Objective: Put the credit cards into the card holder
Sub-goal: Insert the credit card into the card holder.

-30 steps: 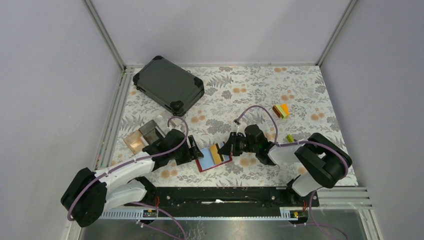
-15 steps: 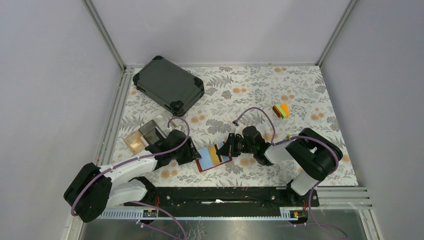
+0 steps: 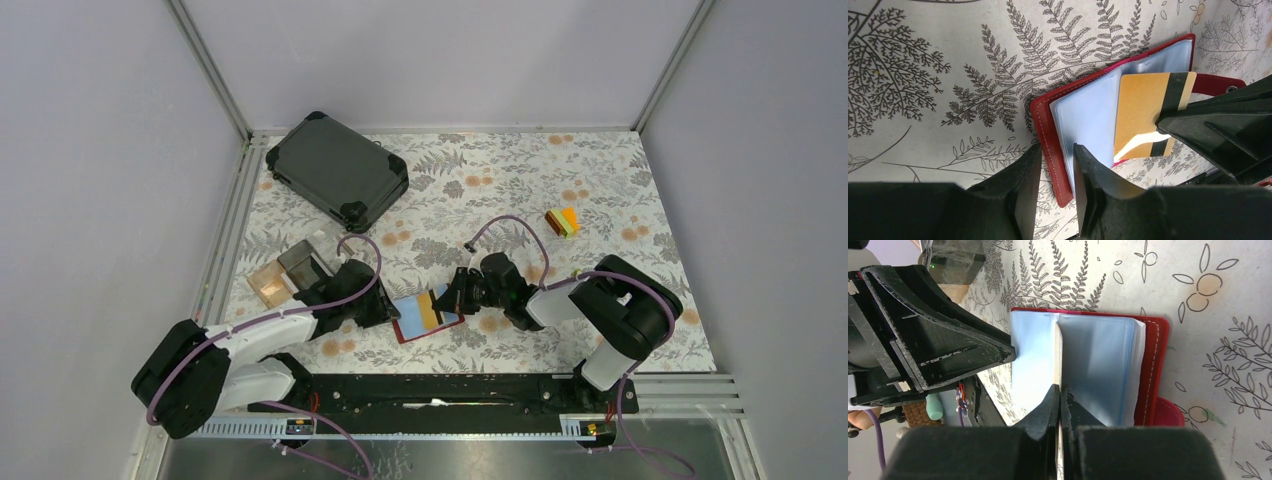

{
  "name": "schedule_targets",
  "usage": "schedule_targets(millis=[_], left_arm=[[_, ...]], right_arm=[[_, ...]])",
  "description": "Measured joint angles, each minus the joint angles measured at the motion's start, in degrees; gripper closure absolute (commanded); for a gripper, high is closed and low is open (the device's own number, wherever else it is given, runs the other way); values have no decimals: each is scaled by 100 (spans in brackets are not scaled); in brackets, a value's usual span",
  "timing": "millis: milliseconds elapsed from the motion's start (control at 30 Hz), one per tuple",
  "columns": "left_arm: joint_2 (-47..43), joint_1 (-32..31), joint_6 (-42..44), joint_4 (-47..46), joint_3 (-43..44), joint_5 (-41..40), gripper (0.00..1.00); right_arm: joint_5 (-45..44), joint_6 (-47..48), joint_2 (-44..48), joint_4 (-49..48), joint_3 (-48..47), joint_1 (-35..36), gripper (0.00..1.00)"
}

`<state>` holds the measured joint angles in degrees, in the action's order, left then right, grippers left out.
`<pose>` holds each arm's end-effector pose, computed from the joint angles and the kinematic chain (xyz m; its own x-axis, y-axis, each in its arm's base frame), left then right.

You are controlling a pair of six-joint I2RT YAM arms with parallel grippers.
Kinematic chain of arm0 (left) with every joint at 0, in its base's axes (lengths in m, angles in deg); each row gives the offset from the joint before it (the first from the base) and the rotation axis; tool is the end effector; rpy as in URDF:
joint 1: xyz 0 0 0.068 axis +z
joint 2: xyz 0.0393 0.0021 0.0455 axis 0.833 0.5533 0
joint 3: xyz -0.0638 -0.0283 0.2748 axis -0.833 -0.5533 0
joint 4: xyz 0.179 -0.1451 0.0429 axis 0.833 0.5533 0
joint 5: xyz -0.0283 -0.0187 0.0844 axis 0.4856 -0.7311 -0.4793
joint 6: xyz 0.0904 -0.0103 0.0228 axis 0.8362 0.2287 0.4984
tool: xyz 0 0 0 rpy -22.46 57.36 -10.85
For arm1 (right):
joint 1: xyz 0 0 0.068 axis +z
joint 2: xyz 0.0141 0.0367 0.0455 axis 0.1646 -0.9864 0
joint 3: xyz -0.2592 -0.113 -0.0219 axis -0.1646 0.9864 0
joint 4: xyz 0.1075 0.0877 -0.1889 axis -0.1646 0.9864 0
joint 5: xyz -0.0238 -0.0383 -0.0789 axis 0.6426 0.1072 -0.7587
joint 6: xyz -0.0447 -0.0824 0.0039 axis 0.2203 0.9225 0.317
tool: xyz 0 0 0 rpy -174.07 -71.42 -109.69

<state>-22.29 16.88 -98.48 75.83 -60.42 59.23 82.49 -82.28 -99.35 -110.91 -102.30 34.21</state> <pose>0.1511 -0.1321 0.1354 -0.8955 -0.3309 -0.2976 -0.1321 0.8363 -0.5322 0.2031 0.2372 0.1395 -0.8602 0.1247 -0.4944 -0.3684 0.5184 0.7717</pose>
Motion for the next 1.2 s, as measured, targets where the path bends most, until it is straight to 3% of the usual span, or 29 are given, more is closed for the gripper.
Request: schedule_targets(millis=[567,1200], left_arm=[[136,4,2,-192,-17,-48,80],[140,4,-24,-205,-37,-68,84]], right_arm=[[-455,-98,-7,417,-236,240,100],[-1088,-708,15,509,-247,581,100]])
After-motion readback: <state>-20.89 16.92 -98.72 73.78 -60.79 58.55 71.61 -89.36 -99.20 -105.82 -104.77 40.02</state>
